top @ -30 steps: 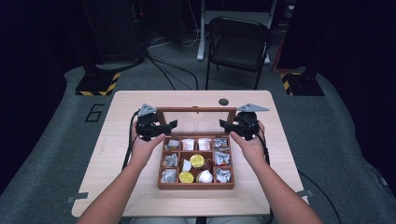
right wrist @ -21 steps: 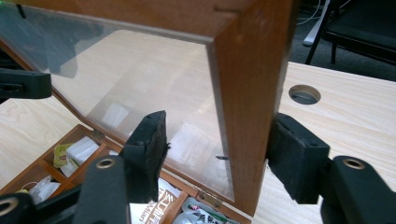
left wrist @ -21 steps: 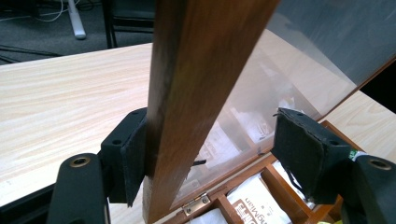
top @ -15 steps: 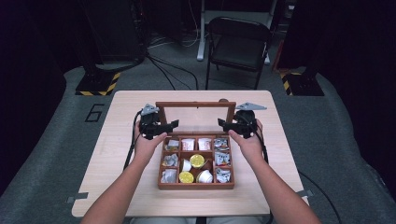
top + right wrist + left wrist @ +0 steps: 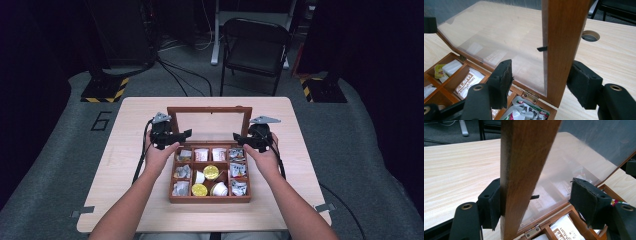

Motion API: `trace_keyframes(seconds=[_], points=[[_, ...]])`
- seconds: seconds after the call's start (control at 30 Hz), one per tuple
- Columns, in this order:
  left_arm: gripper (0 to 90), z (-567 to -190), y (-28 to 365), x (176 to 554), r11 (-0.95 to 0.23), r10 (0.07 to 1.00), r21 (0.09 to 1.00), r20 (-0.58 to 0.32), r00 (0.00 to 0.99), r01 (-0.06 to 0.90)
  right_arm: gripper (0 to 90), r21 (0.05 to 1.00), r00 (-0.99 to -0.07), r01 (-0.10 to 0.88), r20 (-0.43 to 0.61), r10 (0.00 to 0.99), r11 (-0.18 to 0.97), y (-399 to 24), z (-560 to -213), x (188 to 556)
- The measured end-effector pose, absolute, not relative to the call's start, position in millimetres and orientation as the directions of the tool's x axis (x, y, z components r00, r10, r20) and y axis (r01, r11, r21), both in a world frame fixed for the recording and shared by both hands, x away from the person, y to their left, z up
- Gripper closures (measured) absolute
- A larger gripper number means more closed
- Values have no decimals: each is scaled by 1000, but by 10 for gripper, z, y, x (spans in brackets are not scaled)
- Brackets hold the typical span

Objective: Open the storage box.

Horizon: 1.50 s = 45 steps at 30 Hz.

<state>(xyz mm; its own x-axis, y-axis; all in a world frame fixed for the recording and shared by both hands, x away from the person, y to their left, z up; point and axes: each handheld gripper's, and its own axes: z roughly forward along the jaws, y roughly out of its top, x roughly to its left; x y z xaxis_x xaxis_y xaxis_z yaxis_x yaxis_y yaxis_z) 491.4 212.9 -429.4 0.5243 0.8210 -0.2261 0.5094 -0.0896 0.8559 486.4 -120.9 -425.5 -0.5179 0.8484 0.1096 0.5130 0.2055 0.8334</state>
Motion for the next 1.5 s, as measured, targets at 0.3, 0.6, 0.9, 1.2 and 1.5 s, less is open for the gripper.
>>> trace_keyframes(seconds=[0.3,0.6,0.9,1.2,1.5], points=[[297,-4365,2126,4909,-80,824,860,-228,519,504,402,830,-517,517,108,849,209,-1213,-4299,4891],[321,-4476,2164,4920,-86,821,845,-240,518,528,418,831,-509,518,109,854,203,-1200,-4320,4921],[348,-4602,2180,4932,-93,827,826,-247,506,556,427,832,-505,519,114,856,196,-1205,-4332,4943],[347,-4631,2179,4950,-106,833,821,-235,501,561,399,823,-506,529,110,856,207,-1199,-4381,4950],[340,-4645,2164,4952,-95,838,816,-243,488,570,403,805,-491,556,118,863,206,-1204,-4488,4949]])
